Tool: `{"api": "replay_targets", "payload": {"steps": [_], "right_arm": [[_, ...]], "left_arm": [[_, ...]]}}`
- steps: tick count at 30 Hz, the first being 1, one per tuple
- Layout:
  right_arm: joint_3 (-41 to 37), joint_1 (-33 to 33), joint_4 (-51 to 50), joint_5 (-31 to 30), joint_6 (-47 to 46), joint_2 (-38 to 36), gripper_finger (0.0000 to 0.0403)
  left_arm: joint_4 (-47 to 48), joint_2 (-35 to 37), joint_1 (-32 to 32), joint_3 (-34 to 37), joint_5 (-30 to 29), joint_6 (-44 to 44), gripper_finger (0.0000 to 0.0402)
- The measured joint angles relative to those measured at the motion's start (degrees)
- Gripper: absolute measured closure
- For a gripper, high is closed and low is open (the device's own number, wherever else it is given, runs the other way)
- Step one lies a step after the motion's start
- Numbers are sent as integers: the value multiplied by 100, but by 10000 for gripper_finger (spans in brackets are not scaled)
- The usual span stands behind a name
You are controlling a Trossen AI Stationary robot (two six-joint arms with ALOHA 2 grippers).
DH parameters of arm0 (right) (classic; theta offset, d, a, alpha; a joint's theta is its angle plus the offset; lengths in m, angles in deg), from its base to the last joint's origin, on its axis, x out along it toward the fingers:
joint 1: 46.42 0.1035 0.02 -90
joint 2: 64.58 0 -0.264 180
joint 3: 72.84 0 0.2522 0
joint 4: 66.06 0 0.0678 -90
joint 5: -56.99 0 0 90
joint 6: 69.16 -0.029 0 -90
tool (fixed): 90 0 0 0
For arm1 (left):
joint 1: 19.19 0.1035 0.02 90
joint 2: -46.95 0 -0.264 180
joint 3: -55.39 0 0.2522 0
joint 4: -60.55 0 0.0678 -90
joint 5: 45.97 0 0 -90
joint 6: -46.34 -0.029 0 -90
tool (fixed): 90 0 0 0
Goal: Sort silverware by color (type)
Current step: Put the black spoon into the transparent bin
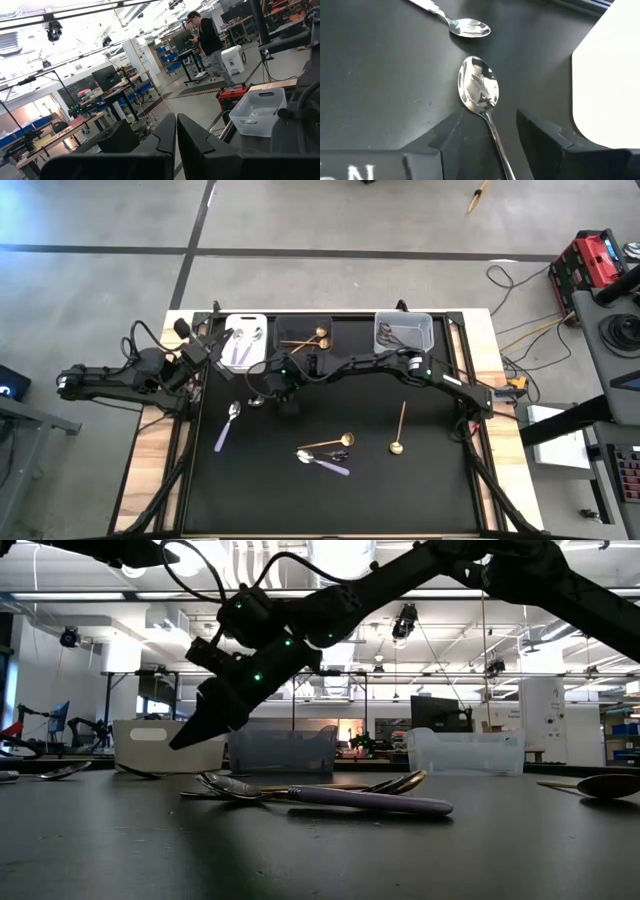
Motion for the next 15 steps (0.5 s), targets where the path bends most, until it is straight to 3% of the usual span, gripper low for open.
{"api": "replay_targets", "payload": {"steps": [15], "right_arm": [[-1055, -63, 1220, -218, -540, -9, 229]], "left_arm": [[0, 0, 0, 0, 1, 1, 401]]}}
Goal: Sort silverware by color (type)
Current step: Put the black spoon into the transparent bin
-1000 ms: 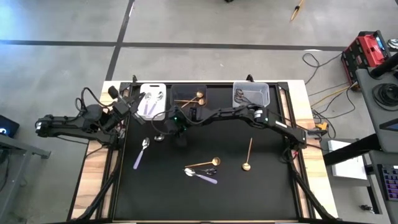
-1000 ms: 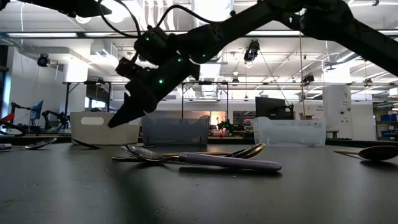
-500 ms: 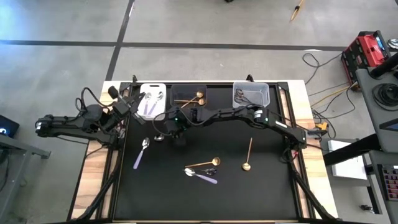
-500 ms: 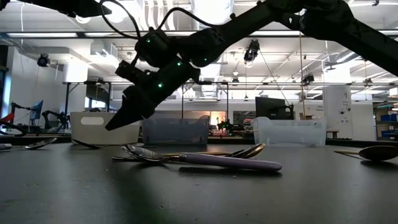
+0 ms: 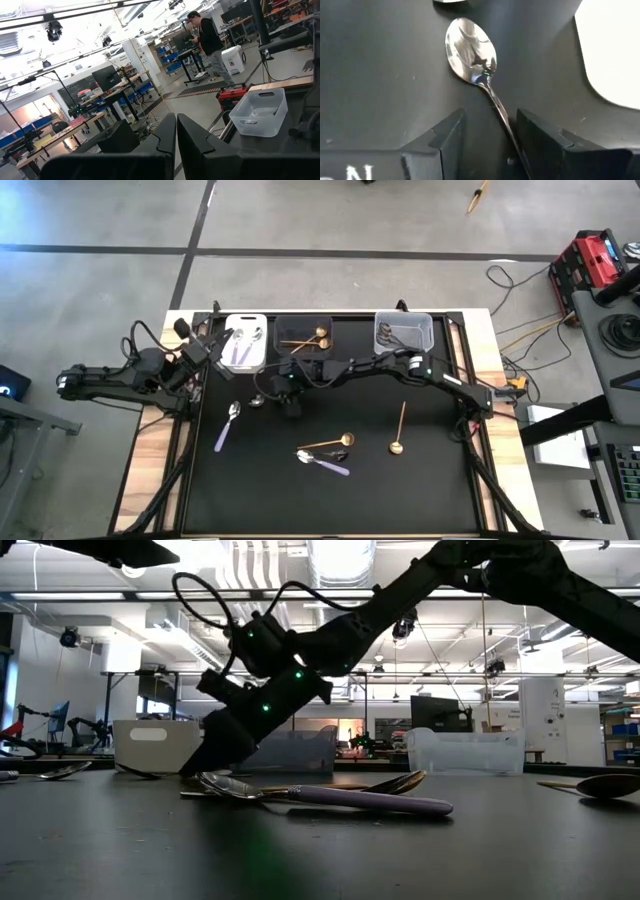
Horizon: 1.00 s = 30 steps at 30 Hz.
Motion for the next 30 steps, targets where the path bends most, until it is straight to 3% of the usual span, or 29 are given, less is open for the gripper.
{"api": "replay_targets", "payload": {"steps": [14, 25, 30], "right_arm": [[49, 9, -394, 445, -277, -24, 279], [58, 15, -398, 476, -54, -21, 380], [94, 15, -400, 472, 16, -11, 391]], "left_arm": [[0, 0, -1, -2, 0, 0, 401], [0, 0, 0, -2, 2, 0, 401], [0, 0, 0, -2, 2, 0, 401]]}}
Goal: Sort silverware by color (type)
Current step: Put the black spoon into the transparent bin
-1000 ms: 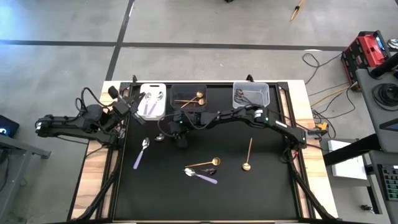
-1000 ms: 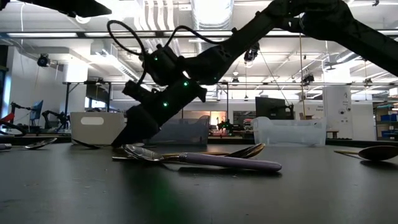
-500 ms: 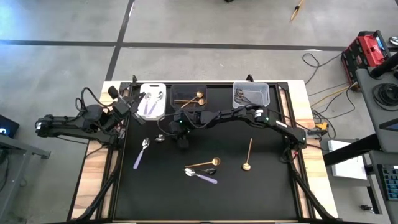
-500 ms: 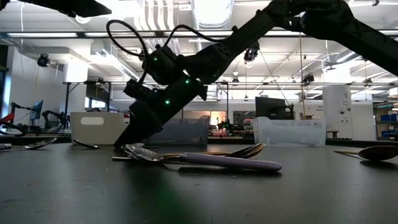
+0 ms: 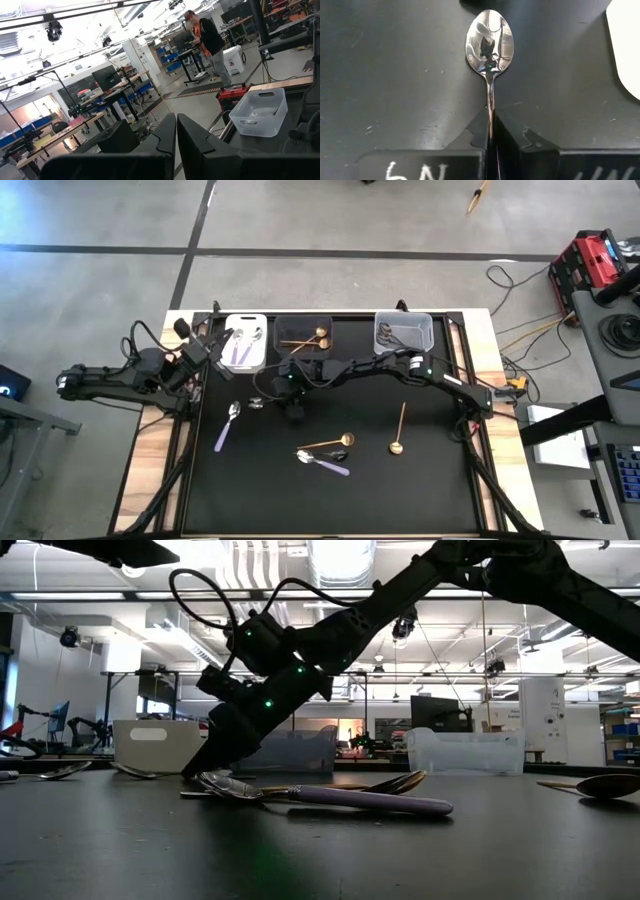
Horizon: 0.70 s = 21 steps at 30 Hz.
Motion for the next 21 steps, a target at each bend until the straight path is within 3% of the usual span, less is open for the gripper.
{"api": "replay_targets", "payload": {"steps": [10, 21], "right_arm": [[111, -2, -851, -35, 74, -411, 393], [110, -144, -2795, -36, 339, -1341, 393]], "left_arm": [[4, 0, 0, 0, 0, 0, 401], [7, -4, -2, -2, 7, 1, 402]]}}
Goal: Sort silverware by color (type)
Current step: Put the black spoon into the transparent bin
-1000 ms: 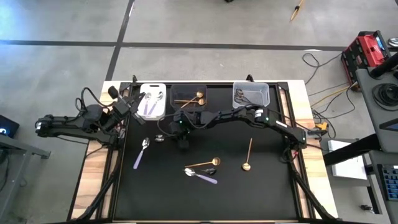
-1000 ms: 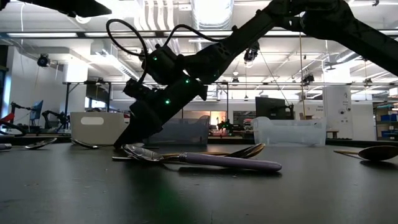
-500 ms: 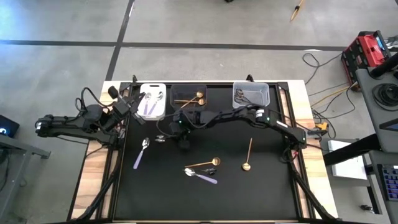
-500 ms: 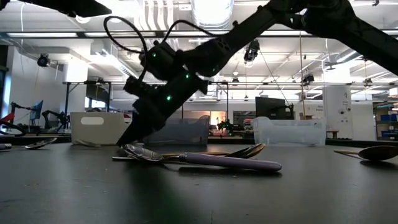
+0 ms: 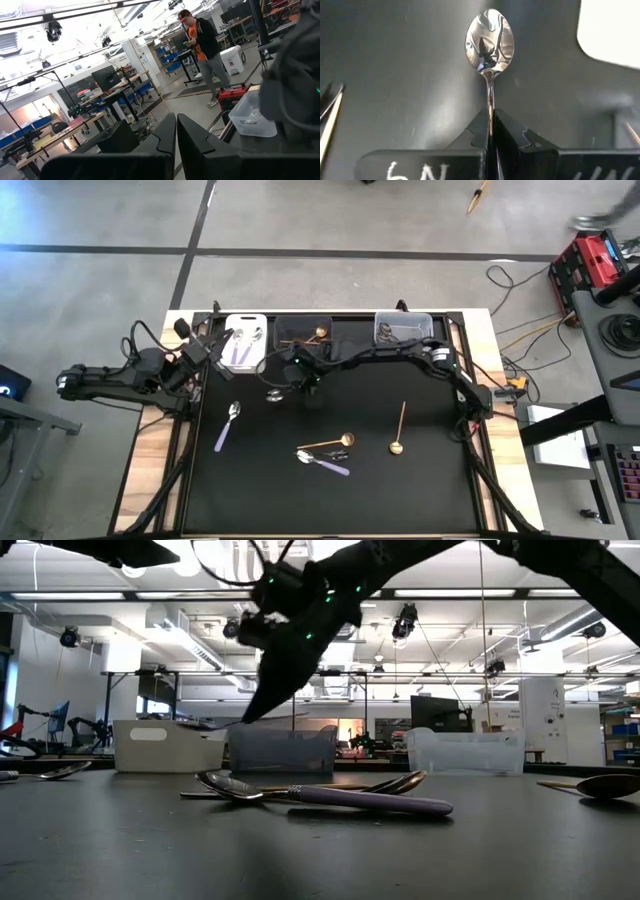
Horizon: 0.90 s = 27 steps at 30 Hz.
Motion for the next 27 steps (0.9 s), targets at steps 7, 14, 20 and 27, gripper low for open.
{"api": "replay_targets", "payload": {"steps": [7, 14, 20, 27], "right_arm": [[-58, -288, -1154, -8, 16, -607, 394], [-488, -741, -1614, -353, 15, -1257, 394], [-1236, -1240, -1812, -912, -144, -2056, 394], [-2574, -2168, -1642, -1652, -654, -3181, 394]], "left_arm": [[0, 0, 0, 0, 2, 2, 401], [-2, 2, 0, 0, 4, 2, 401], [-2, 2, 0, 0, 4, 2, 401], [-4, 2, 2, 0, 4, 2, 401]]}}
